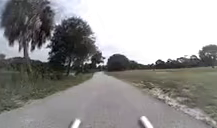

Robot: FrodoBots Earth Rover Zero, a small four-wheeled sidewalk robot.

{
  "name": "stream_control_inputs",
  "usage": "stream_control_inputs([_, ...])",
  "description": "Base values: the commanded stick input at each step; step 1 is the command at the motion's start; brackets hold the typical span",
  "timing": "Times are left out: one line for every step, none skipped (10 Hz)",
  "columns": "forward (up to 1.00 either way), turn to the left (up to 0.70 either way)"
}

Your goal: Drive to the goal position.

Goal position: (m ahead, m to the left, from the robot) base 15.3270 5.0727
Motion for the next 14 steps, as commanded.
stream_control_inputs([0.69,0.03])
stream_control_inputs([0.69,0.03])
stream_control_inputs([0.69,0.03])
stream_control_inputs([0.69,0.03])
stream_control_inputs([0.69,0.03])
stream_control_inputs([0.69,0.03])
stream_control_inputs([0.69,0.03])
stream_control_inputs([0.69,0.03])
stream_control_inputs([0.69,0.03])
stream_control_inputs([0.69,0.03])
stream_control_inputs([0.69,0.03])
stream_control_inputs([0.69,0.03])
stream_control_inputs([0.69,0.03])
stream_control_inputs([0.69,0.03])
